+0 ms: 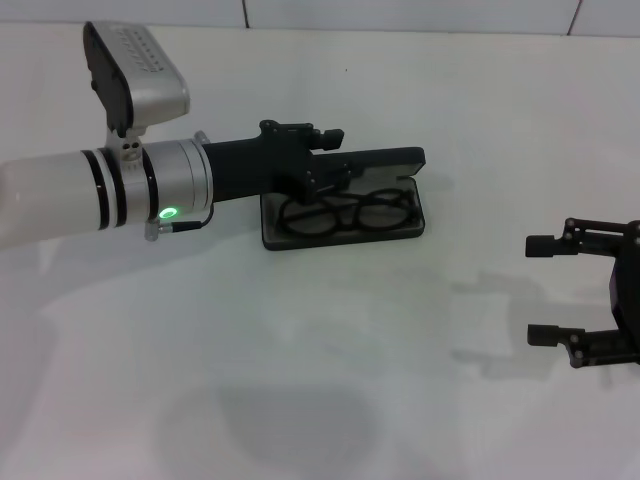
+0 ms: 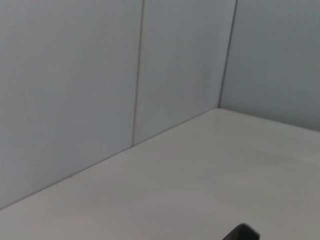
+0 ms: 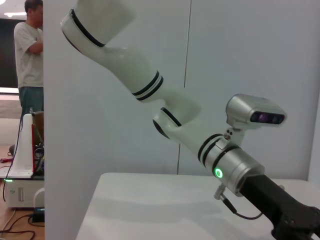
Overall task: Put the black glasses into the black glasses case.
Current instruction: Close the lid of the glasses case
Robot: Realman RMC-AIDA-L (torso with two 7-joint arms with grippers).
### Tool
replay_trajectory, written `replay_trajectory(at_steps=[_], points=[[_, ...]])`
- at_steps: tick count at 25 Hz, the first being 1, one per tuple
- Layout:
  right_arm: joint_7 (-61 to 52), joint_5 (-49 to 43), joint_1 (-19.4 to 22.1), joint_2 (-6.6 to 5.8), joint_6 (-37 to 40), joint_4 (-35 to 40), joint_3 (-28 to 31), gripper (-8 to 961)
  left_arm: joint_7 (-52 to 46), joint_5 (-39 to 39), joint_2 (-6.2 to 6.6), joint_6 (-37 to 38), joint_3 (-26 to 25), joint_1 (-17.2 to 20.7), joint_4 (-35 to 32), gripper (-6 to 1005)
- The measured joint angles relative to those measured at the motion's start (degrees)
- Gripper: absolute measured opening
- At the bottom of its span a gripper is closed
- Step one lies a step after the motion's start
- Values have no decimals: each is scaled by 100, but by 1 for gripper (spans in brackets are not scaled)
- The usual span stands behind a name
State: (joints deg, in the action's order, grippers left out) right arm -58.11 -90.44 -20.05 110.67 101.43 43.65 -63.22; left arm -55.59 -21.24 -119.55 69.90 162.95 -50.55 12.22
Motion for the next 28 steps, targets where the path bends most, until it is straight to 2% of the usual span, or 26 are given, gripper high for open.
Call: replay_trajectory(at_steps=[9, 13, 20, 28], points=[[0, -1, 2, 3, -15, -30, 3, 776, 145, -381, 21, 407, 0, 0, 45, 476], [12, -1, 2, 18, -49, -50, -1, 776, 179, -582, 21, 258, 0, -120, 56, 476], [22, 0, -6, 59, -159, -52, -41, 776, -146, 110, -13, -783, 0, -463, -134, 476], [28, -148, -6, 122, -211, -34, -8, 776, -147, 362, -15, -777, 0, -431, -219, 476]])
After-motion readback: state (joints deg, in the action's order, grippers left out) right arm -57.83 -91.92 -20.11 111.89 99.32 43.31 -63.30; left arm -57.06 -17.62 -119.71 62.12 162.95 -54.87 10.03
